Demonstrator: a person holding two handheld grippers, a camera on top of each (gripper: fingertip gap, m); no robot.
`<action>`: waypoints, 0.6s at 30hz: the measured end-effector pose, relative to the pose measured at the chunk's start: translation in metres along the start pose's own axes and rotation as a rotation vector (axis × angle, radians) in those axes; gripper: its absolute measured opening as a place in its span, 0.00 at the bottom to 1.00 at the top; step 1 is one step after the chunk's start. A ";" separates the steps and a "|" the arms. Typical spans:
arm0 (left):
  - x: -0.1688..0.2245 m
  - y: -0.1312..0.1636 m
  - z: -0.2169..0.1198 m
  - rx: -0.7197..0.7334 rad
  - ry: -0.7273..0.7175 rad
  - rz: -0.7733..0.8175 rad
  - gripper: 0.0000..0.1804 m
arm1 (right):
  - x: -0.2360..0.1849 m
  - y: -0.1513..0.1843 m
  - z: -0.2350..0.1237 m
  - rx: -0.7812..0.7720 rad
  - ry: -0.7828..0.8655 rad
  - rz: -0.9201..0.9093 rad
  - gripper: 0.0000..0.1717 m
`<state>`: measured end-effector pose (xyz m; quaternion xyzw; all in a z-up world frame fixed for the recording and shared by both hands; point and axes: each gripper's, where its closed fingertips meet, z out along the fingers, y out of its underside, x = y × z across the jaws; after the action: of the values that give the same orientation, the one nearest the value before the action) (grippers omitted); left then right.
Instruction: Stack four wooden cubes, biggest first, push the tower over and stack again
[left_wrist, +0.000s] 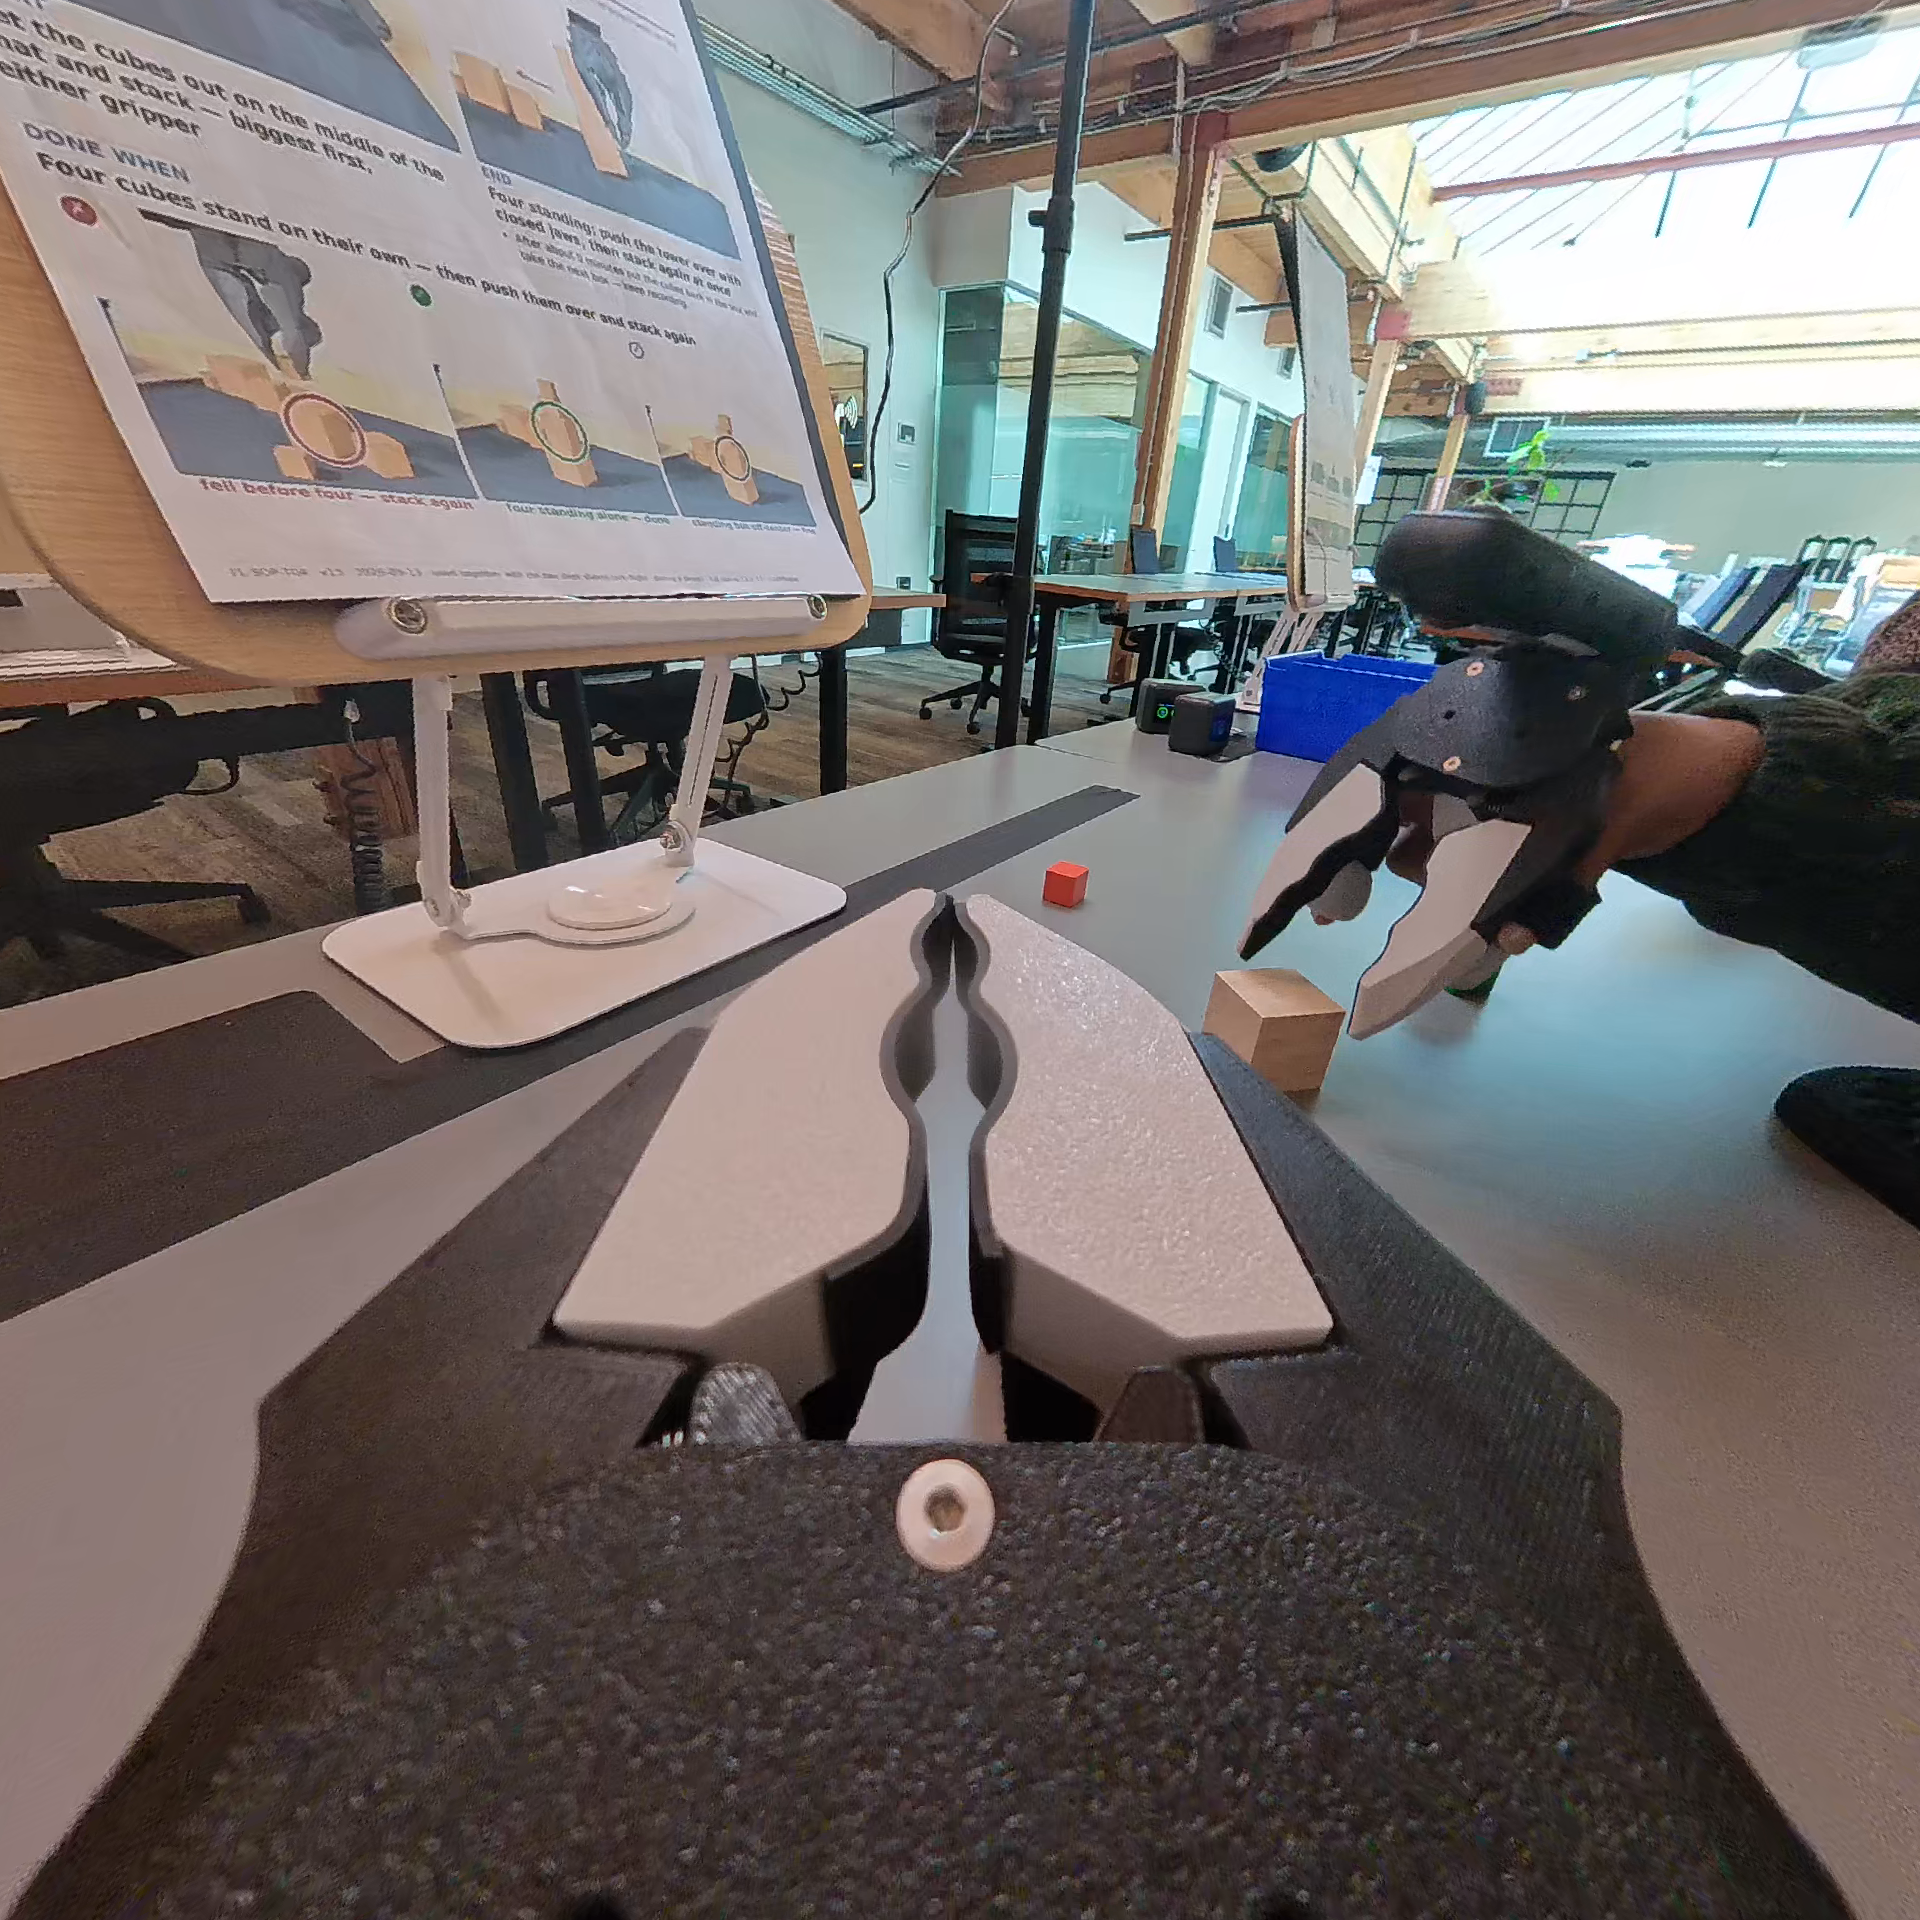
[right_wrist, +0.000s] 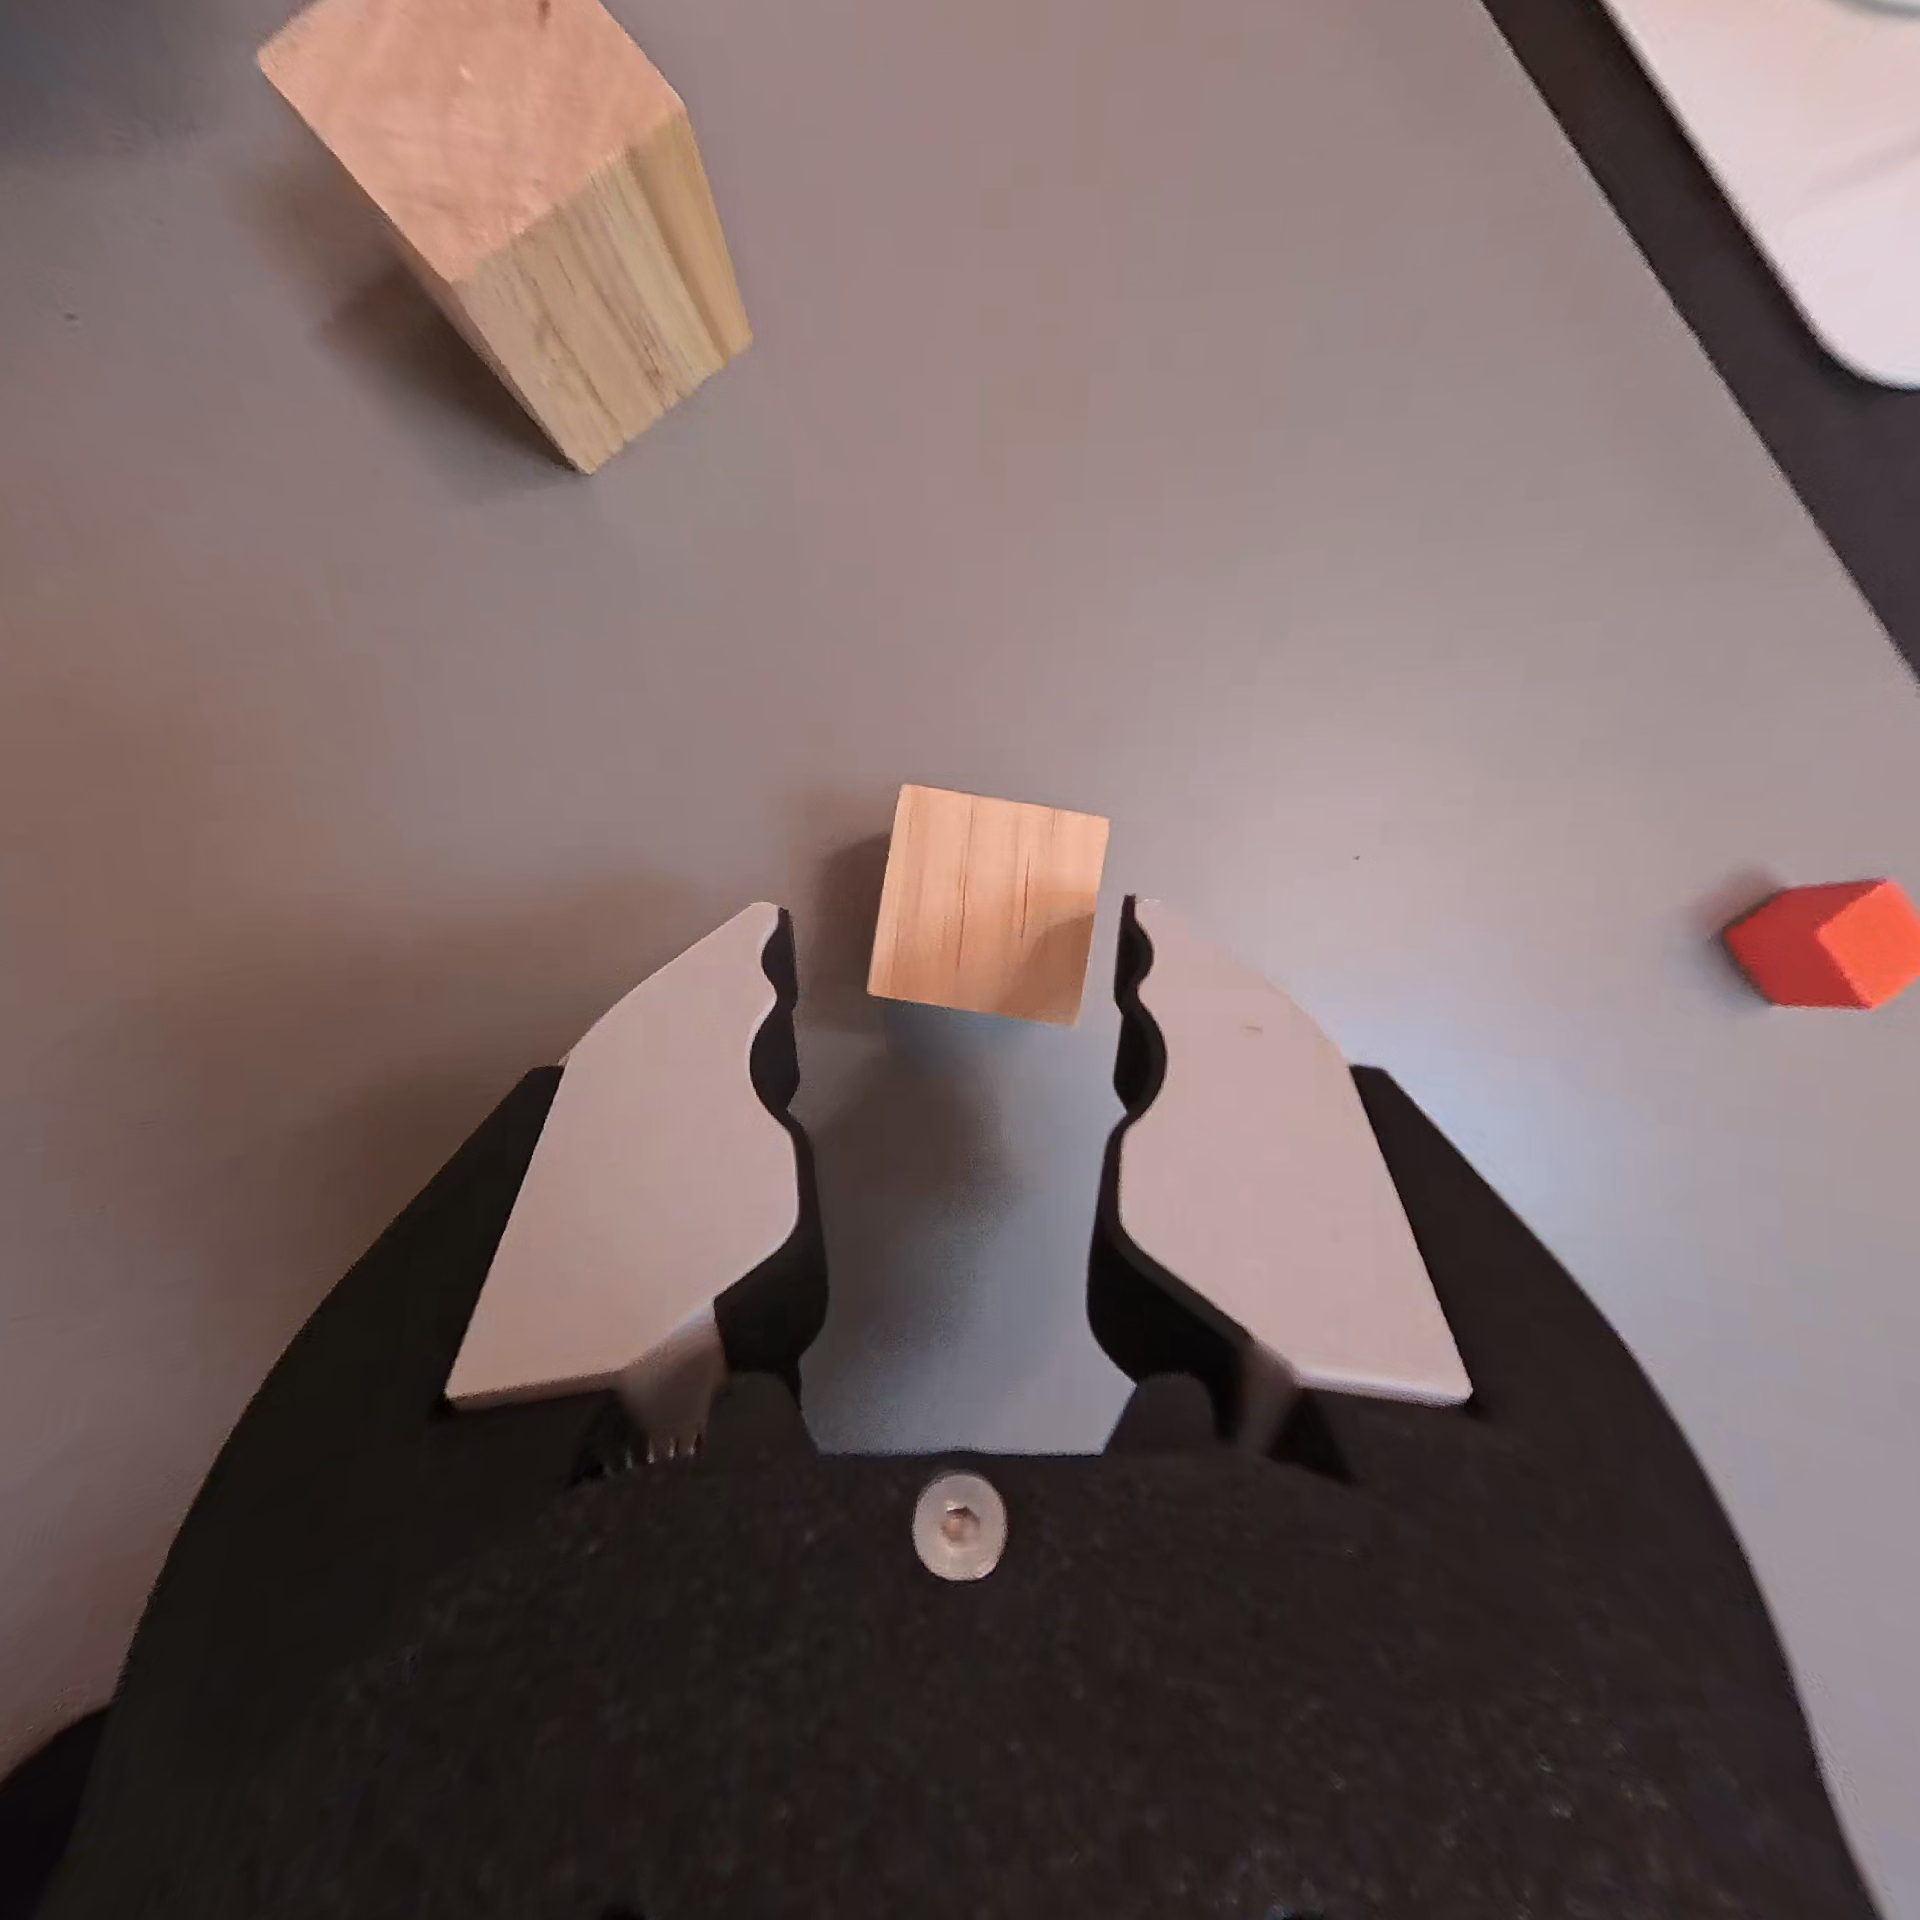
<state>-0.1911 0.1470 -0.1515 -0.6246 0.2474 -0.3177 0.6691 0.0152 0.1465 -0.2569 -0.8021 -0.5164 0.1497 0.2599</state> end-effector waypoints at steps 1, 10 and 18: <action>0.000 0.000 0.000 0.000 -0.001 0.001 0.00 | 0.000 0.002 0.003 -0.004 0.003 0.016 0.34; -0.002 -0.004 -0.002 0.014 -0.013 0.001 0.00 | -0.010 -0.026 0.009 0.015 -0.093 -0.175 0.25; -0.004 -0.001 -0.004 0.008 -0.008 -0.022 0.00 | -0.062 -0.118 0.011 0.071 -0.310 -0.540 0.25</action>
<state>-0.1971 0.1470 -0.1509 -0.6259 0.2365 -0.3234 0.6692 -0.1049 0.1320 -0.2000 -0.5940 -0.7386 0.2140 0.2362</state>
